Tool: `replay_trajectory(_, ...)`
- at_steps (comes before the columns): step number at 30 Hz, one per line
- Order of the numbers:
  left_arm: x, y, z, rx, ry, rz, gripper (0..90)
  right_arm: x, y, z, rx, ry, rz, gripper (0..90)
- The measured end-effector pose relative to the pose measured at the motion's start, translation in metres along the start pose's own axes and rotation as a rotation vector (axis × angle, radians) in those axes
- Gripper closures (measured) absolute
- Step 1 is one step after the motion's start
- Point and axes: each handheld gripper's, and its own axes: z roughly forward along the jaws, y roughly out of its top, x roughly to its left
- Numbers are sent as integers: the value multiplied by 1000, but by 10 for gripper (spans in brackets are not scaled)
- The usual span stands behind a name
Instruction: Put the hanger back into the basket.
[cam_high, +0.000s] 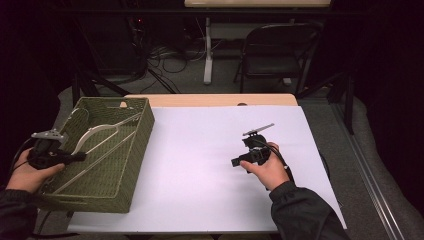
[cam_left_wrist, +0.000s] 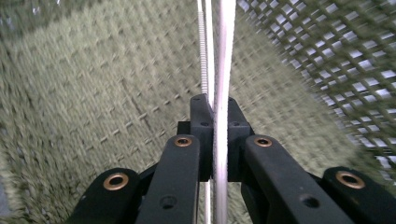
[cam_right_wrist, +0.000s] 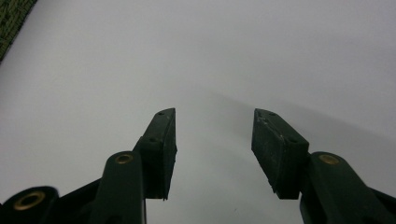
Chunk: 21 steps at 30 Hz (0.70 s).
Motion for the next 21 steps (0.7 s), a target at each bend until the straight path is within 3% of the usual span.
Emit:
replay_trajectory(3, 2, -3, 0, -24, 40, -62, 737, -1, 0, -1, -3, 5, 2, 502)
replay_trajectory(6, 1, -6, -6, -56, 121, -46, 554, -2, -1, -3, 6, 1, 8, 501)
replay_trajectory(10, 1, -8, -21, -95, 148, -87, 525, -3, -2, -5, -16, 10, 2, 495)
replay_trajectory(14, -3, -9, -38, -166, 207, -75, 492, -1, -3, -7, -27, 12, -5, 489)
replay_trajectory(17, -9, -8, -49, -194, 205, -77, 475, 1, -6, -9, -42, 8, -25, 473)
replay_trajectory(21, -23, -5, -50, -173, 201, -87, 453, 1, -12, -14, -61, -17, -55, 459)
